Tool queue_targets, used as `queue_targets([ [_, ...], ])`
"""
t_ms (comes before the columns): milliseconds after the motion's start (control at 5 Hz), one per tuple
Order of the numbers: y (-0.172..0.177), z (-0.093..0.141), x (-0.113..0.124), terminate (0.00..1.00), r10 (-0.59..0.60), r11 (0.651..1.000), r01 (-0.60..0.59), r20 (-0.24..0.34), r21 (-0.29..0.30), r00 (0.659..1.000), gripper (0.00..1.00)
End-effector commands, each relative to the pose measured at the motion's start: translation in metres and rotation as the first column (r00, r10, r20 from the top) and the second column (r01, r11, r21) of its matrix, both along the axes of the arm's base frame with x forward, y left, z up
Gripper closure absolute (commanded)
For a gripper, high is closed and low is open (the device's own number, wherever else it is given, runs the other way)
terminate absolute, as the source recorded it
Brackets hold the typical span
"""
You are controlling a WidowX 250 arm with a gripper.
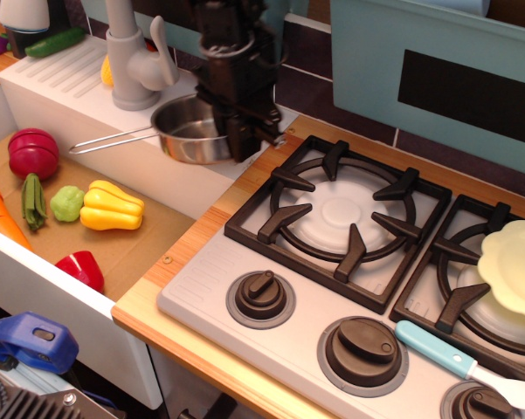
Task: Put pot or pan on stove
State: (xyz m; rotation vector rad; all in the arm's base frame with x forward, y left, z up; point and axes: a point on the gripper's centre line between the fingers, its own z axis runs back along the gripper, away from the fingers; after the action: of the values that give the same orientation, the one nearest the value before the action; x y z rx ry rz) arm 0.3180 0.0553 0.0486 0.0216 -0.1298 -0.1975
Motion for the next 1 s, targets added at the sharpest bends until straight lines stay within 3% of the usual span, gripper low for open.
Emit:
queue_targets([
  [0,-0.042,0.034,0.003,0.0,0.036,0.995,-0.045,0.113,0.084,0.993,1.0],
  [400,-0.095,0.028,0.004,0.0,0.16,0.987,-0.161,0.138,-0.004,0.978,1.0],
  [600,-0.12,0.033,0.005,0.0,0.214,0.977,-0.215,0.143,-0.009,0.966,1.0],
  [800,-0.123,0.029,0.003,0.0,0.239,0.971,-0.234,0.141,-0.049,0.961,1.0],
])
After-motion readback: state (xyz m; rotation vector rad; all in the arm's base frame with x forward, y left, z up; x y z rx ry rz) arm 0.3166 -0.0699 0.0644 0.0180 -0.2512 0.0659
